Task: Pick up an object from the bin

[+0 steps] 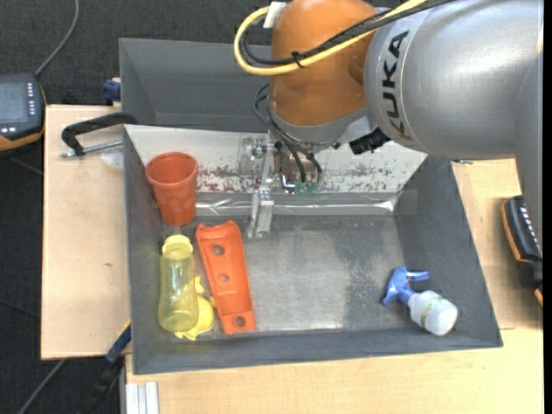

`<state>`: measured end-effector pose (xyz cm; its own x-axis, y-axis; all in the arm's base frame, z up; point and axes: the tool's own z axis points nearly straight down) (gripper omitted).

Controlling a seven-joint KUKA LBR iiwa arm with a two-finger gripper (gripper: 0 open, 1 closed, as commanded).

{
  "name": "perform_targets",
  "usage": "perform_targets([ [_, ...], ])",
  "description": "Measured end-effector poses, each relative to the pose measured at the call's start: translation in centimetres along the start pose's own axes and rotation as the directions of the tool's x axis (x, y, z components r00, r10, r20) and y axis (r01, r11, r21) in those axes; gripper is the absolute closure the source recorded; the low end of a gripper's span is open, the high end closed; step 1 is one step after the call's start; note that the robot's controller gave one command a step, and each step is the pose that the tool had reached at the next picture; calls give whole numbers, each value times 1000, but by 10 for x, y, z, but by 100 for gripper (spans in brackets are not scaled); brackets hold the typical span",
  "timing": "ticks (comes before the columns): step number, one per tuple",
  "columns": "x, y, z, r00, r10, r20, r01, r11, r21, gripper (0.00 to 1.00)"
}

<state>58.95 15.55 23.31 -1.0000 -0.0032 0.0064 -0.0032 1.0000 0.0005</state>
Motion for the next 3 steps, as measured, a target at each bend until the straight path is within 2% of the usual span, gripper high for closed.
perform_targets([
  [1, -1, -1, -5, 1000, 2, 8, -2, 1000, -1, 0],
  [2, -1, -1, -5, 1000, 2, 9, -2, 1000, -1, 0],
  [3, 20, 10, 59, 998, -68, 13, 68, 998, -2, 0],
])
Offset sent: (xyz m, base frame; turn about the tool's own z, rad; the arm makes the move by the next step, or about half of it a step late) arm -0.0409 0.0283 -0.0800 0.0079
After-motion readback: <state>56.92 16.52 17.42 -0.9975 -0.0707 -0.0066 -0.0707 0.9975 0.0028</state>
